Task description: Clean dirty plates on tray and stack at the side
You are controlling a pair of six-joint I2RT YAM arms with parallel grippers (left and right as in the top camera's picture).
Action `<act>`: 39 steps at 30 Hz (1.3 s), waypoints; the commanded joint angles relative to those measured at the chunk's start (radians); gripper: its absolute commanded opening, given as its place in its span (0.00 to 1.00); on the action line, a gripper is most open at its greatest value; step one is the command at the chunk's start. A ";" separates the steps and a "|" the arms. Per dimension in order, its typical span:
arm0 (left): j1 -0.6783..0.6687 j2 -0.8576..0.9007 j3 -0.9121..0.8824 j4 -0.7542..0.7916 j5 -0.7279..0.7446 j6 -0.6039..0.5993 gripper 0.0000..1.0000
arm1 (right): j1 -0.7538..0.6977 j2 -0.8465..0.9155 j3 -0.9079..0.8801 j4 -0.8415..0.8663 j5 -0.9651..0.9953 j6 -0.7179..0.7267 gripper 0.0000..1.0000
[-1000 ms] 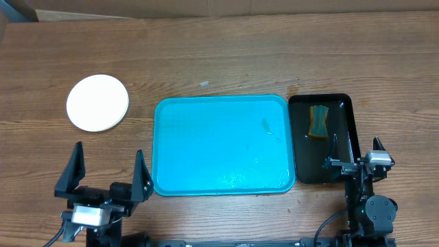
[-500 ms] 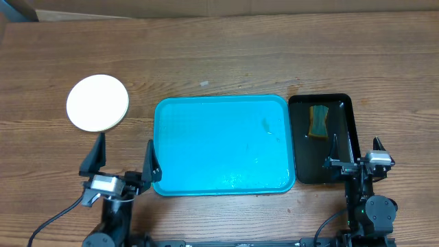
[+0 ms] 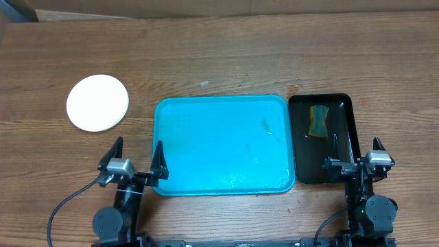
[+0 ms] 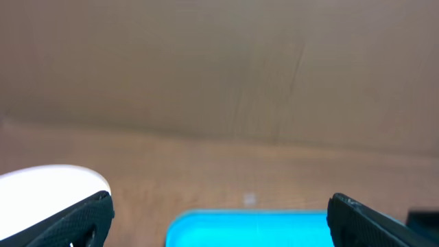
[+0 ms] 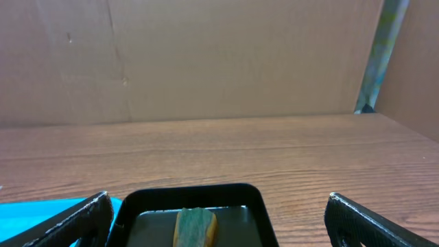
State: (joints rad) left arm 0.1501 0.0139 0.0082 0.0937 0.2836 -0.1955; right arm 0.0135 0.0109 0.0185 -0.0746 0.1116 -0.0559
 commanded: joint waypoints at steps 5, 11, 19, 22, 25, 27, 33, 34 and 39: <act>-0.007 -0.011 -0.003 -0.146 -0.017 0.036 1.00 | -0.005 -0.008 -0.011 0.005 0.011 0.004 1.00; -0.007 -0.011 -0.003 -0.146 -0.024 0.080 1.00 | -0.005 -0.008 -0.011 0.005 0.011 0.004 1.00; -0.007 -0.010 -0.003 -0.146 -0.024 0.080 1.00 | -0.005 -0.008 -0.011 0.005 0.011 0.004 1.00; -0.007 -0.010 -0.003 -0.146 -0.024 0.080 1.00 | -0.005 -0.008 -0.011 0.005 0.011 0.004 1.00; -0.007 -0.010 -0.003 -0.146 -0.024 0.080 1.00 | -0.005 -0.008 -0.011 0.005 0.011 0.004 1.00; -0.007 -0.010 -0.003 -0.146 -0.024 0.080 1.00 | -0.005 -0.008 -0.011 0.005 0.011 0.004 1.00; -0.007 -0.010 -0.003 -0.146 -0.024 0.080 1.00 | -0.005 -0.008 -0.011 0.005 0.011 0.004 1.00; -0.007 -0.010 -0.003 -0.146 -0.024 0.080 1.00 | -0.005 -0.008 -0.011 0.005 0.011 0.004 1.00; -0.007 -0.010 -0.003 -0.146 -0.024 0.080 1.00 | -0.005 -0.008 -0.011 0.005 0.011 0.004 1.00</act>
State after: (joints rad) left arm 0.1501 0.0132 0.0082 -0.0525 0.2718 -0.1310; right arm 0.0135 0.0109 0.0185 -0.0746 0.1123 -0.0563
